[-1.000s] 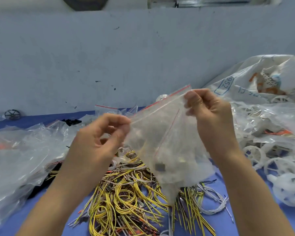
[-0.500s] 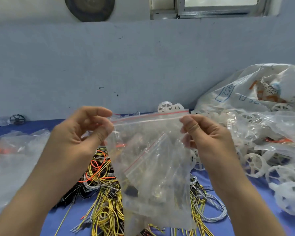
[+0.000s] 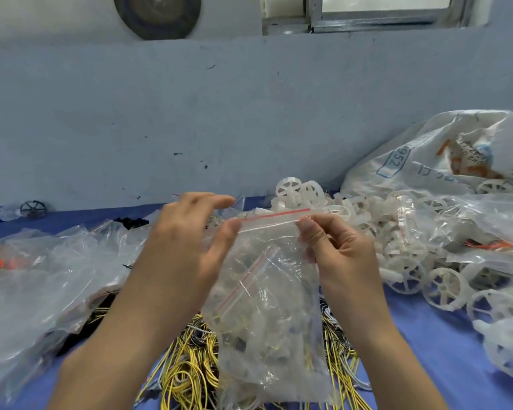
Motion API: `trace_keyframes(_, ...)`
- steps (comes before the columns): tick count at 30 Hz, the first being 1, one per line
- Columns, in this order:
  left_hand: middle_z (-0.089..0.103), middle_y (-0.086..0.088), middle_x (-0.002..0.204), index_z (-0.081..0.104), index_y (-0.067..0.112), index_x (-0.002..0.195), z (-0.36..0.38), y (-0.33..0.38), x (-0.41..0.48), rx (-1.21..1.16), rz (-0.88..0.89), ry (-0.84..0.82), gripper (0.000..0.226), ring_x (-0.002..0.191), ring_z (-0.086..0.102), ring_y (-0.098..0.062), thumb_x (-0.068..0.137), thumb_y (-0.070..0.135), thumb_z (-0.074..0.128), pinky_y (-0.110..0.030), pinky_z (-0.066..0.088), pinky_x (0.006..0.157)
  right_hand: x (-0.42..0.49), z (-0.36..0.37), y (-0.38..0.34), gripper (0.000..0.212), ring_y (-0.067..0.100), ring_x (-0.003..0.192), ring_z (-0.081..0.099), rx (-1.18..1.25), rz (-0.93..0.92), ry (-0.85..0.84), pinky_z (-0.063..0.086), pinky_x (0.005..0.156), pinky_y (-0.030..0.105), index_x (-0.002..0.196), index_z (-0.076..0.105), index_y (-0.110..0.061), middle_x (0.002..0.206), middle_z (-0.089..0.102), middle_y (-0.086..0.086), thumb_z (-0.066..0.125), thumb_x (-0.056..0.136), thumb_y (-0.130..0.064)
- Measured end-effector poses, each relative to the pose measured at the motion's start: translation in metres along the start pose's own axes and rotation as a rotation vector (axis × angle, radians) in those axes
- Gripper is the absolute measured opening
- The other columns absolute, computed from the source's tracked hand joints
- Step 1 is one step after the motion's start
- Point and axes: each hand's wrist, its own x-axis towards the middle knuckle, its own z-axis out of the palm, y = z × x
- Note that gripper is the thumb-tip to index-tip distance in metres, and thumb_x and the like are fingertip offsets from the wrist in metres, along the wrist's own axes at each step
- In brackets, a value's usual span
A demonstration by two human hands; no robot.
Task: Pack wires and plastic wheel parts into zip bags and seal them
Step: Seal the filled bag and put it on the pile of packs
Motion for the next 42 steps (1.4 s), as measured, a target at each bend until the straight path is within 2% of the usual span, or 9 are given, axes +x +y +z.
trace_keyframes(3, 0.058, 0.018, 0.118, 0.061, 0.031, 0.121, 0.01, 0.017, 0.003, 0.013, 0.046, -0.115, 0.043, 0.117, 0.045, -0.003, 0.097, 0.057, 0.035, -0.025, 0.033, 0.102, -0.002, 0.001, 0.0, 0.011, 0.005, 0.062, 0.055, -0.013, -0.029, -0.027, 0.047, 0.064, 0.025, 0.087, 0.073, -0.022, 0.071, 0.067, -0.009, 0.066, 0.093, -0.028)
trace_keyframes(6, 0.062, 0.017, 0.111, 0.061, 0.034, 0.118, 0.019, 0.026, 0.006, 0.022, 0.057, -0.192, 0.048, 0.113, 0.048, -0.006, 0.091, 0.059, 0.031, -0.032, 0.028, 0.107, -0.005, 0.001, -0.002, 0.012, -0.001, 0.064, 0.057, -0.029, -0.092, -0.069, 0.043, 0.063, 0.013, 0.086, 0.073, -0.028, 0.075, 0.07, -0.016, 0.066, 0.094, -0.022)
trace_keyframes(13, 0.065, 0.015, 0.084, 0.069, 0.033, 0.098, 0.027, 0.03, 0.012, -0.12, 0.056, -0.155, 0.019, 0.082, 0.059, -0.003, 0.093, 0.042, 0.054, -0.028, 0.046, 0.074, -0.004, -0.004, -0.003, 0.012, 0.002, 0.064, 0.056, 0.016, -0.092, -0.107, 0.044, 0.063, 0.012, 0.088, 0.076, -0.025, 0.085, 0.074, -0.013, 0.066, 0.093, -0.02)
trace_keyframes(21, 0.055, 0.013, 0.073, 0.069, 0.037, 0.099, 0.028, 0.029, 0.013, -0.126, 0.057, -0.187, 0.042, 0.076, 0.053, -0.002, 0.089, 0.057, 0.033, -0.015, 0.036, 0.06, -0.001, -0.006, -0.008, 0.017, -0.001, 0.064, 0.059, 0.11, -0.064, -0.133, 0.043, 0.061, 0.008, 0.084, 0.079, -0.026, 0.077, 0.073, -0.014, 0.068, 0.09, -0.014)
trace_keyframes(24, 0.053, 0.011, 0.075, 0.068, 0.035, 0.098, 0.029, 0.027, 0.013, -0.099, 0.045, -0.198, 0.034, 0.074, 0.052, -0.004, 0.093, 0.052, 0.039, -0.019, 0.034, 0.057, -0.002, -0.006, -0.008, 0.016, 0.0, 0.07, 0.064, 0.125, -0.058, -0.155, 0.045, 0.065, 0.008, 0.087, 0.079, -0.023, 0.085, 0.076, -0.01, 0.068, 0.091, -0.012)
trace_keyframes(28, 0.057, 0.011, 0.08, 0.069, 0.036, 0.098, 0.031, 0.027, 0.015, -0.085, 0.065, -0.169, 0.025, 0.073, 0.054, -0.004, 0.093, 0.047, 0.047, -0.028, 0.043, 0.062, -0.001, -0.008, -0.004, 0.012, 0.002, 0.075, 0.067, 0.153, 0.018, -0.141, 0.051, 0.069, 0.016, 0.091, 0.08, -0.024, 0.088, 0.077, -0.006, 0.069, 0.09, -0.02)
trace_keyframes(32, 0.056, 0.011, 0.078, 0.071, 0.032, 0.097, 0.036, 0.024, 0.014, -0.09, 0.081, -0.115, 0.022, 0.071, 0.054, -0.004, 0.092, 0.045, 0.054, -0.028, 0.043, 0.059, -0.001, -0.008, 0.001, 0.018, 0.01, 0.075, 0.065, 0.182, 0.138, -0.134, 0.057, 0.074, 0.03, 0.094, 0.079, -0.027, 0.084, 0.076, -0.005, 0.069, 0.085, -0.038)
trace_keyframes(36, 0.058, 0.011, 0.079, 0.074, 0.031, 0.1, 0.04, 0.023, 0.015, -0.103, 0.087, -0.056, 0.019, 0.07, 0.056, -0.006, 0.091, 0.04, 0.06, -0.033, 0.049, 0.059, -0.001, -0.007, 0.001, 0.019, 0.004, 0.063, 0.057, 0.173, 0.179, -0.174, 0.049, 0.061, 0.017, 0.088, 0.079, -0.029, 0.07, 0.068, -0.009, 0.07, 0.08, -0.043)
trace_keyframes(42, 0.063, 0.012, 0.086, 0.071, 0.032, 0.109, 0.039, 0.027, 0.016, -0.131, 0.076, -0.086, 0.024, 0.08, 0.06, -0.005, 0.094, 0.041, 0.054, -0.035, 0.053, 0.069, -0.001, -0.007, 0.001, 0.011, 0.002, 0.064, 0.058, 0.16, 0.139, -0.143, 0.05, 0.064, 0.014, 0.087, 0.079, -0.03, 0.072, 0.07, -0.008, 0.071, 0.082, -0.037)
